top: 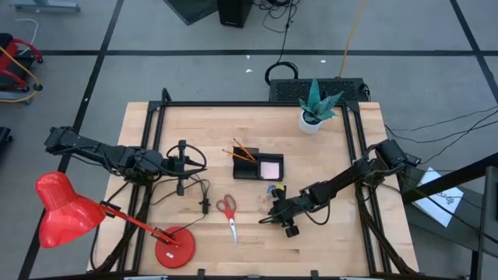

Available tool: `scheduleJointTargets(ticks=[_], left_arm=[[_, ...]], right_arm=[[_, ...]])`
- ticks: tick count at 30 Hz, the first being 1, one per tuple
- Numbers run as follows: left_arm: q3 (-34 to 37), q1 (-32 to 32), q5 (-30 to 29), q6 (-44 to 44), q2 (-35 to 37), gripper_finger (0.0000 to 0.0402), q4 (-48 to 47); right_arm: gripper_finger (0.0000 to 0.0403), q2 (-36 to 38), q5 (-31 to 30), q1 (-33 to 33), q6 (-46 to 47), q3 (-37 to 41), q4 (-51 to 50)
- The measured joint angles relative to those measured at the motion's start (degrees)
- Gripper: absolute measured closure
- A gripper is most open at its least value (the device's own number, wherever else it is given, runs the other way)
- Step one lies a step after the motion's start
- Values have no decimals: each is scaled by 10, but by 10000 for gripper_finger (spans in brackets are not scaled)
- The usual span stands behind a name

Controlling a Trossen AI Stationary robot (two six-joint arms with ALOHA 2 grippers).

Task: Pick and place office supplies into organizer
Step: Put the green eraser into the black desk organizer

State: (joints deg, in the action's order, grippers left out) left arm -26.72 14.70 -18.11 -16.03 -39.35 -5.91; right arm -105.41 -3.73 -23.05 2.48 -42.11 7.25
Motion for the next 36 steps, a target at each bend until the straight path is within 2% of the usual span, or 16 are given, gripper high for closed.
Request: scheduleJointTargets(ticks=[11,22,30,36], left_arm=[[0,0,0,0,0,357,0],[0,0,0,0,0,357,0],[0,0,0,0,0,357,0],[0,0,0,-3,0,357,0]], right_arm=[[358,9,13,5,-3,2,23],[349,87,2,35,-47,-29,-13],[351,92,4,61,-75,-89,-21],[352,92,-24,100,-81,-123,-19]])
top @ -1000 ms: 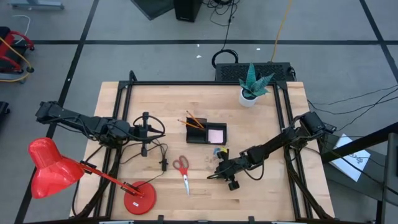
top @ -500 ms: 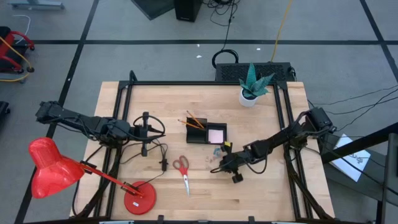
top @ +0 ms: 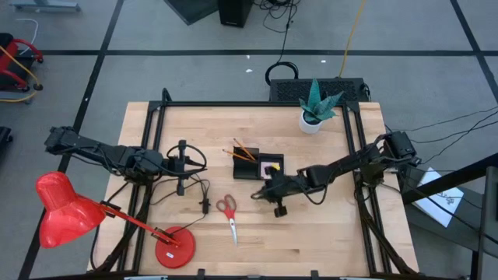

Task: Pick and place office supplies into organizer
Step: Put the green eraser into the black desk organizer

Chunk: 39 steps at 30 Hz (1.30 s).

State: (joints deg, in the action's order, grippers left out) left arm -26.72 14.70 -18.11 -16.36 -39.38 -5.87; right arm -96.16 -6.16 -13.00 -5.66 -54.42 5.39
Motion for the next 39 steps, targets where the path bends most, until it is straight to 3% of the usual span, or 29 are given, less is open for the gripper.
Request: scheduleJointTargets(ticks=[8,18,39], left_arm=[[0,0,0,-4,0,357,0],[0,0,0,-4,0,357,0],[0,0,0,-11,0,357,-4]], right_arm=[[351,-4,2,45,2,-23,16],[351,-61,18,103,-29,-24,141],[351,-96,33,145,-10,-23,128]])
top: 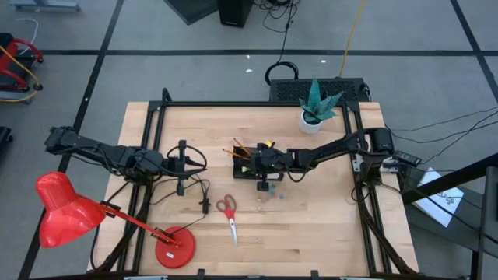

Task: Pick and place office supplies into organizer
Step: Put the green eraser into the black desk organizer

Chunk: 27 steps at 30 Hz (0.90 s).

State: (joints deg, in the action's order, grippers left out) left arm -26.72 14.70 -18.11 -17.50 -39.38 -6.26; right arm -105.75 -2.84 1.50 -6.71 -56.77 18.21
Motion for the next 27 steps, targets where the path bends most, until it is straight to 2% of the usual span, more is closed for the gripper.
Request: scheduleJointTargets(ticks=[16,27], left_arm=[[0,0,0,-1,0,357,0],[0,0,0,0,0,357,0]], right_arm=[[349,-27,-1,-1,11,-1,18],[294,-29,-2,-13,21,0,30]])
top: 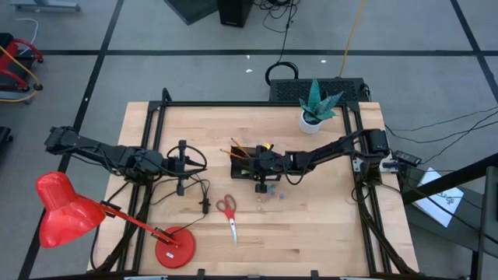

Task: Pick and place office supplies into organizer
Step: Put the green eraser into the black desk organizer, then put the green binder clip into the black desk organizer

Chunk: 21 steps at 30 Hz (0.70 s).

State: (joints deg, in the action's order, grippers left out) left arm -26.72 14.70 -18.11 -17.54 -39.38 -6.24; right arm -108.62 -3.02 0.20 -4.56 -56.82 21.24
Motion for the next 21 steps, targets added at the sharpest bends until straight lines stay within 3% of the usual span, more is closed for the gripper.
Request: scheduleJointTargets(ticks=[10,16,21], left_arm=[[0,0,0,7,0,357,0],[0,0,0,8,0,357,0],[0,0,0,8,0,357,0]], right_arm=[[278,10,3,-4,-5,1,4],[288,80,1,-16,-28,1,3],[299,166,-1,-42,-70,1,-55]])
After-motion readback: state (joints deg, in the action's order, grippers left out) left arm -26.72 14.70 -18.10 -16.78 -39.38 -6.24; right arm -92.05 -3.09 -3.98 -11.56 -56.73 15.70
